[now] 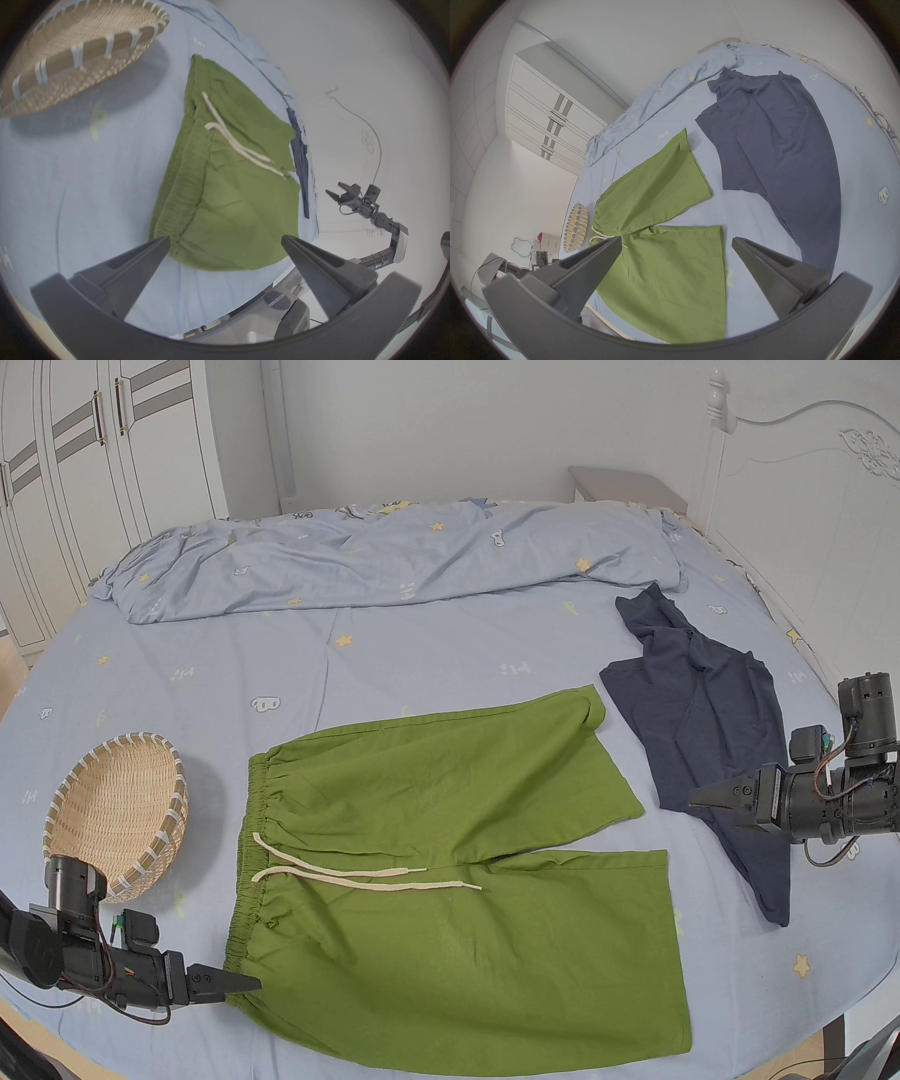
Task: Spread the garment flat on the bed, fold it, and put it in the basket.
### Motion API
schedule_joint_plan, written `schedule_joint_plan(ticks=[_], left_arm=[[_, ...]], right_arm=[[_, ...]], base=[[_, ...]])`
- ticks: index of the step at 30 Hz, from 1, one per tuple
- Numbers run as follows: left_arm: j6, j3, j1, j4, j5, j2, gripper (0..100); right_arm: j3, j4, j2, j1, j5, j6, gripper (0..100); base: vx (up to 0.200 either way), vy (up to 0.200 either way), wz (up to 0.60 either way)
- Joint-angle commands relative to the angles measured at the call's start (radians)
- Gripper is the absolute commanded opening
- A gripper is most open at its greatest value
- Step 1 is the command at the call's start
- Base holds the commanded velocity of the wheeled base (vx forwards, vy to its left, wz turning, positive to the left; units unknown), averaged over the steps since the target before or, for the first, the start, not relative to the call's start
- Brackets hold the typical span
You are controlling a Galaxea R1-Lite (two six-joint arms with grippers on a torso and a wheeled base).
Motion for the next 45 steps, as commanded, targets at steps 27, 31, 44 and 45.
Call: schedule_joint_plan(ticks=[27,31,44,45], left_arm=[[0.120,0.000,0.053,-0.038,-0.007,0.184,100],[0.119,-0.007,0.028,-0.040,-0.011,0.182,100],[0.119,-0.014,0.002,-0.075,-0.013,0.198,0],[0.119,-0.014,0.007,-0.076,-0.013,0.196,0]], right_arm=[[0.026,-0.005,-0.001,0.048,-0.002,-0.002,100],[0.030,-0.006,0.001,0.051,-0.002,-0.002,100],[0.032,-0.006,-0.001,0.050,-0.004,-0.004,100],[0.032,-0.006,-0.001,0.050,-0.004,-0.004,100]], base=[[0.000,0.000,0.00],[0.000,0.000,0.00],[0.000,0.000,0.00],[0.000,0.000,0.00]])
